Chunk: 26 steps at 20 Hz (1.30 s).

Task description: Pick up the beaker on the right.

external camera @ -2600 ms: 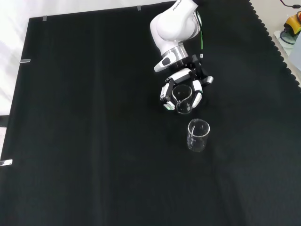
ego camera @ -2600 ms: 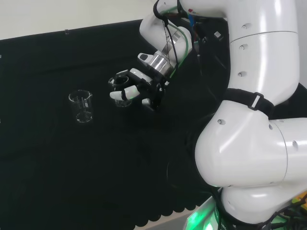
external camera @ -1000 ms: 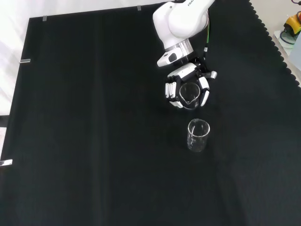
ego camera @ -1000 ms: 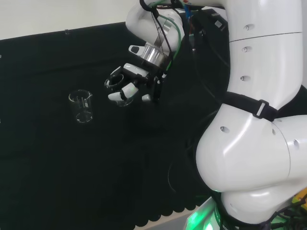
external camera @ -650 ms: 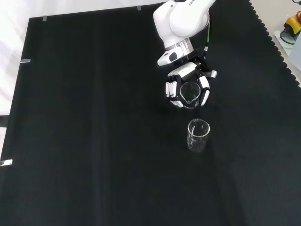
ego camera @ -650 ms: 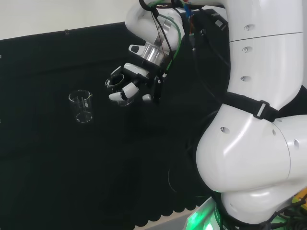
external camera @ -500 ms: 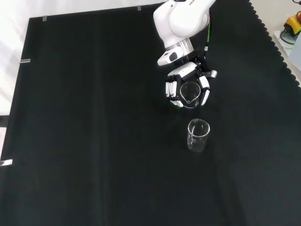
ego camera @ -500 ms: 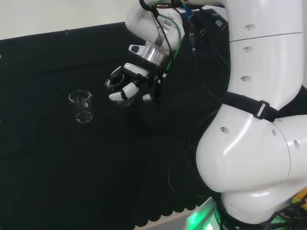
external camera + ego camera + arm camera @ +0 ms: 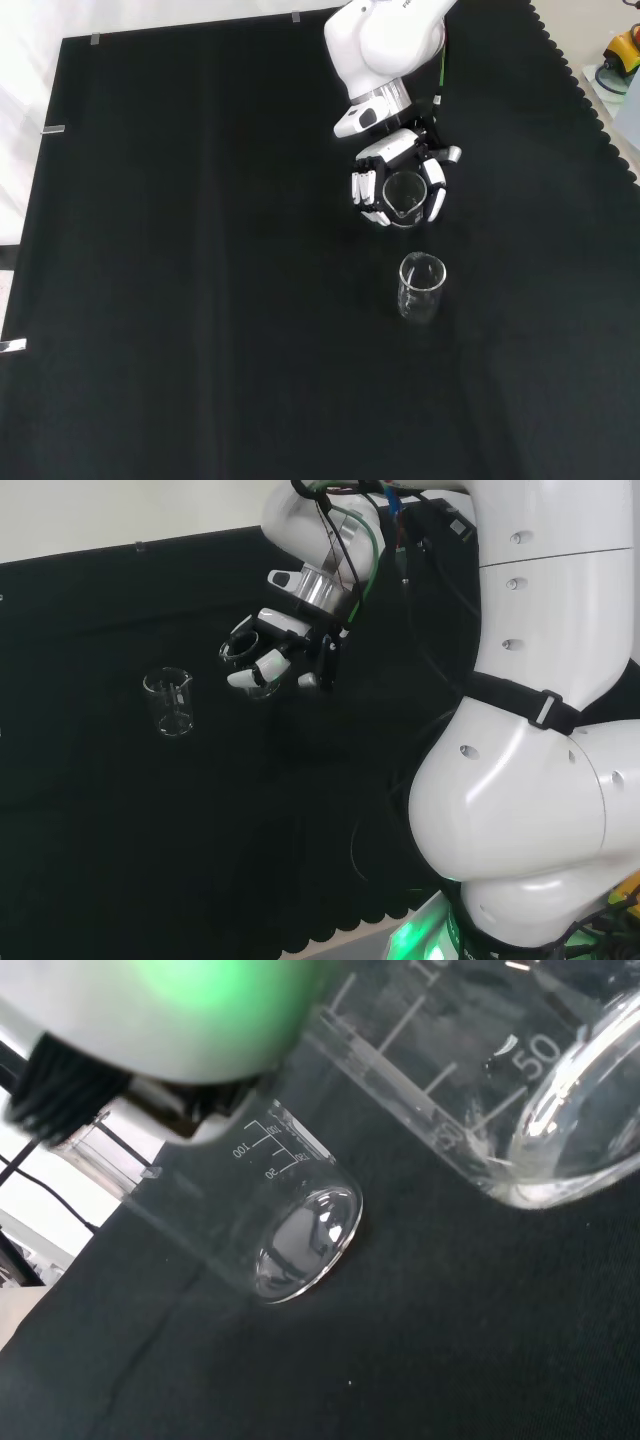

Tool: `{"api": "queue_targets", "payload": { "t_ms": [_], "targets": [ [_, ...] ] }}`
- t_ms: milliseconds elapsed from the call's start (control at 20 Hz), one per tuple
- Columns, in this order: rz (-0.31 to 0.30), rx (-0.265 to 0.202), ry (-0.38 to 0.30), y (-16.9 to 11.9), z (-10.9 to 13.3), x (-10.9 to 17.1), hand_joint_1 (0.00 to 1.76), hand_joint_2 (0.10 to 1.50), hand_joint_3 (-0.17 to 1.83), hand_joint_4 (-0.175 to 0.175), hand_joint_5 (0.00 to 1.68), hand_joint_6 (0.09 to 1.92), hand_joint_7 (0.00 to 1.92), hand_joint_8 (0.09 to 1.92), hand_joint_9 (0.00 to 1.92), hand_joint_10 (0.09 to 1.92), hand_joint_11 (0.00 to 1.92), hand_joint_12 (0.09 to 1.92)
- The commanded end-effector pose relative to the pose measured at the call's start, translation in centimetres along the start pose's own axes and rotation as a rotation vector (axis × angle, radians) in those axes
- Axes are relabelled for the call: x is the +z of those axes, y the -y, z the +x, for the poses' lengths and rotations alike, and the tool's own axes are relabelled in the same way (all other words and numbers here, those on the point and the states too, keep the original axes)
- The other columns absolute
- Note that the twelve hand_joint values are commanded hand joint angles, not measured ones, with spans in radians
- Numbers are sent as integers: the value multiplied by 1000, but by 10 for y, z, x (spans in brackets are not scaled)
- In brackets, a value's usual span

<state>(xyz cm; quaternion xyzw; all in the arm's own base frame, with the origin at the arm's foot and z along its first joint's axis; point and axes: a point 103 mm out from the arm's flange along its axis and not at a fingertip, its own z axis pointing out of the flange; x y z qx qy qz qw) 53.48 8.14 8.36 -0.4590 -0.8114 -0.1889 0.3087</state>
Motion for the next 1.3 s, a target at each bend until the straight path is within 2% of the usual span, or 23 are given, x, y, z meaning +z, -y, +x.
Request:
{"api": "queue_targets", "payload": {
  "t_ms": [50, 1300],
  "targets": [
    [10, -13, 16, -2, 8, -7, 1446, 465, 888, -175, 1329, 683, 1504, 442, 1382, 522, 1055, 818],
    [23, -44, 64, -5, 26, -31, 1447, 456, 891, -175, 1353, 641, 1532, 382, 1398, 501, 1066, 808]
  ]
}}
